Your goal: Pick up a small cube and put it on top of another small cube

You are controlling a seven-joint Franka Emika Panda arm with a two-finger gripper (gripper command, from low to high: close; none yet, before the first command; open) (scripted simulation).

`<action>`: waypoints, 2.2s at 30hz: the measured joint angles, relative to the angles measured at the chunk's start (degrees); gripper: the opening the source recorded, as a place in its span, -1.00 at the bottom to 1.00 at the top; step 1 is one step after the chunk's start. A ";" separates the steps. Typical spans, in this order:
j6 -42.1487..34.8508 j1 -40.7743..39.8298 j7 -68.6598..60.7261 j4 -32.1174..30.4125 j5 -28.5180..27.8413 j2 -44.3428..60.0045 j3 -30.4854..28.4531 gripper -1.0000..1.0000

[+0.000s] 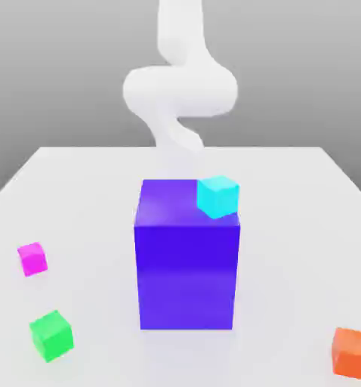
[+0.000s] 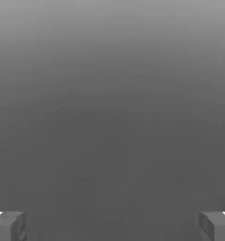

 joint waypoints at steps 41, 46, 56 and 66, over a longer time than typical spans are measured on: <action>37.57 -35.62 -24.84 -20.60 32.18 59.96 -9.41 -1.00; 35.94 -32.10 -21.63 -21.29 27.89 57.41 -13.92 -1.00; 29.20 -23.22 -6.60 -24.73 8.02 46.52 -27.26 -1.00; 19.15 -13.86 -29.79 -14.54 3.52 46.42 -16.97 -1.00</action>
